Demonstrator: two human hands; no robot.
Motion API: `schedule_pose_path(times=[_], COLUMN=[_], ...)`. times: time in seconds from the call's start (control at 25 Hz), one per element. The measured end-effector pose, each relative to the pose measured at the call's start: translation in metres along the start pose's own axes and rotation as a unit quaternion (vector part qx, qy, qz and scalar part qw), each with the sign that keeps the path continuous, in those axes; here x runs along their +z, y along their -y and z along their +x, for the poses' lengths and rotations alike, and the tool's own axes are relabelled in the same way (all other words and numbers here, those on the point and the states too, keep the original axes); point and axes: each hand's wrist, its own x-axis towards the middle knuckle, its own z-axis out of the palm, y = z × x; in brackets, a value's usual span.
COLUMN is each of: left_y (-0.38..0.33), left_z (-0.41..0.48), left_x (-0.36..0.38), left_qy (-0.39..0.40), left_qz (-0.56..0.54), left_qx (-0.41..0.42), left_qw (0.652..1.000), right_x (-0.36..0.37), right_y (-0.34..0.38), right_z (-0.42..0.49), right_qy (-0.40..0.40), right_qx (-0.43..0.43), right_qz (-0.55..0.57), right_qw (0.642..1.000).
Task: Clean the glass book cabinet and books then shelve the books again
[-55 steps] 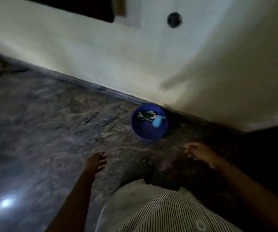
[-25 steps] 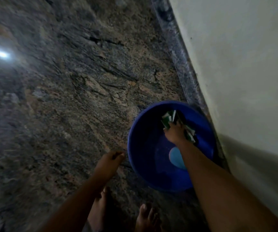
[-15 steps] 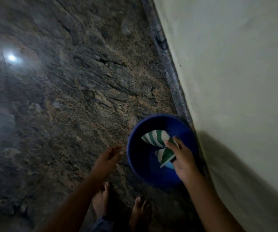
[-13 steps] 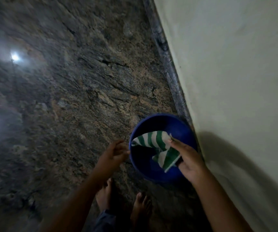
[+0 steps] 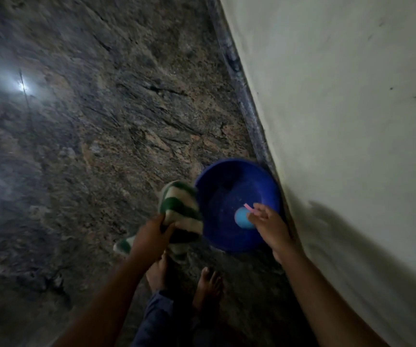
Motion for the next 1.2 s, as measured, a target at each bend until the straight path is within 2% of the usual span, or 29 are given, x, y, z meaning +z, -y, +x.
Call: schedule_pose_path(times=[0.08, 0.16, 0.36, 0.44, 0.56, 0.68, 0.84, 0.96, 1.08, 1.2], left_y=[0.013, 0.025, 0.040, 0.041, 0.041, 0.045, 0.031, 0.015, 0.017, 0.031], left_z=[-0.005, -0.002, 0.021, 0.027, 0.031, 0.021, -0.020, -0.082, -0.136, -0.162], left_x=[0.015, 0.030, 0.058, 0.061, 0.057, 0.037, -0.020, -0.089, -0.164, -0.232], left_qy=[0.001, -0.003, -0.018, -0.017, -0.031, -0.047, -0.079, -0.119, -0.160, -0.144], left_qz=[-0.057, -0.094, -0.176, -0.216, -0.268, -0.312, -0.353, -0.408, -0.504, -0.616], left_qx=[-0.066, -0.103, -0.128, -0.116, -0.106, -0.124, -0.138, -0.170, -0.215, -0.244], left_qw=[0.996, 0.990, 0.976, 0.969, 0.957, 0.941, 0.922, 0.889, 0.821, 0.735], right_x=[0.002, 0.000, 0.020, 0.026, 0.023, 0.027, 0.025, 0.030, 0.052, 0.096], right_y=[-0.043, -0.067, -0.098, -0.105, -0.106, -0.094, -0.021, 0.070, 0.172, 0.261], right_z=[0.003, 0.011, 0.071, 0.093, 0.101, 0.076, 0.006, -0.062, -0.115, -0.138], right_qy=[-0.092, -0.149, -0.073, -0.067, -0.055, -0.054, -0.031, 0.046, 0.112, 0.151], right_qx=[0.006, 0.003, -0.031, 0.009, 0.071, 0.002, -0.110, -0.177, -0.215, -0.245], right_qz=[-0.009, -0.084, -0.186, -0.262, -0.309, -0.363, -0.288, -0.308, -0.314, -0.314], right_qw=[0.996, 0.985, 0.979, 0.963, 0.947, 0.930, 0.951, 0.934, 0.918, 0.904])
